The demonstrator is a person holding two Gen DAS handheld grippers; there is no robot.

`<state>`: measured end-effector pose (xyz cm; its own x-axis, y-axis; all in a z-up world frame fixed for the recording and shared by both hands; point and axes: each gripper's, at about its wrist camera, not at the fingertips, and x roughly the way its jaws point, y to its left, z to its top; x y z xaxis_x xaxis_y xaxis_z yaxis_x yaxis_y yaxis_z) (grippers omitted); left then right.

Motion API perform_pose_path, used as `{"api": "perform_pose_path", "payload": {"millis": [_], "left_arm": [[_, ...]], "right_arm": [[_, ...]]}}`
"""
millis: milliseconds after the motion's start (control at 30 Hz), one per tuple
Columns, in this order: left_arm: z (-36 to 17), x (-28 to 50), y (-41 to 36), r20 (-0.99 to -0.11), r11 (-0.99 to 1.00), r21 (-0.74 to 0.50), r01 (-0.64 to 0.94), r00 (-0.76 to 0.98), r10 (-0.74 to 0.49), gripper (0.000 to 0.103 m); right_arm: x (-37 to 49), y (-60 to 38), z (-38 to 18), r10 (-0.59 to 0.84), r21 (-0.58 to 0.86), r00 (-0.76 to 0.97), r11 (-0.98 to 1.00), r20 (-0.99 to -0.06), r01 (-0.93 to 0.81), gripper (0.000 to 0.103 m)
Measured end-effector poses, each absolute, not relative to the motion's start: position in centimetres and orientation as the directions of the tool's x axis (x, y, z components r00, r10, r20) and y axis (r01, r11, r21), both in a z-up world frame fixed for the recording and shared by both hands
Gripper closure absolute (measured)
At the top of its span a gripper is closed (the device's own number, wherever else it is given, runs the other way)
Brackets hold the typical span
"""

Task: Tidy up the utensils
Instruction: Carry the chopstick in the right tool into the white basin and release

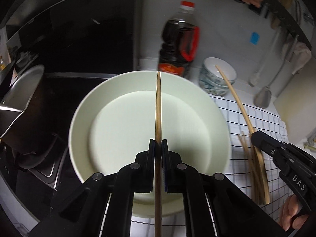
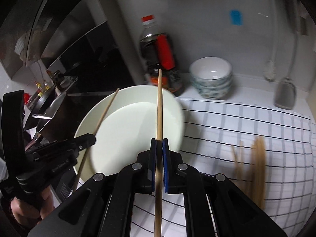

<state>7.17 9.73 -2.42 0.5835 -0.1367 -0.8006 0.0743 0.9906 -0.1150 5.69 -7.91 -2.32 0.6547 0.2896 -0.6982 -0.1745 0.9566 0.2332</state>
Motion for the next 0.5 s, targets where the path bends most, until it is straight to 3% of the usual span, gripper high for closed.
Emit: {"api": "perform_pose_path", "payload": {"millis": [200,500], "left_arm": [[-4.3,9.1,12.4,-0.820,0.991,-0.121,0.053,0.557,-0.130,0.096],[-7.5,12.1,12.7,-0.853,0.991,-0.113,0.071,0.504,-0.133,0.096]], "right_arm": [[9.2,-2.9,-4.2,0.327,0.251,0.593,0.945,-0.736,-0.209,0.097],[13.7,-1.3,-8.5,0.289,0.263,0.496,0.957,-0.819,-0.123,0.097]]}}
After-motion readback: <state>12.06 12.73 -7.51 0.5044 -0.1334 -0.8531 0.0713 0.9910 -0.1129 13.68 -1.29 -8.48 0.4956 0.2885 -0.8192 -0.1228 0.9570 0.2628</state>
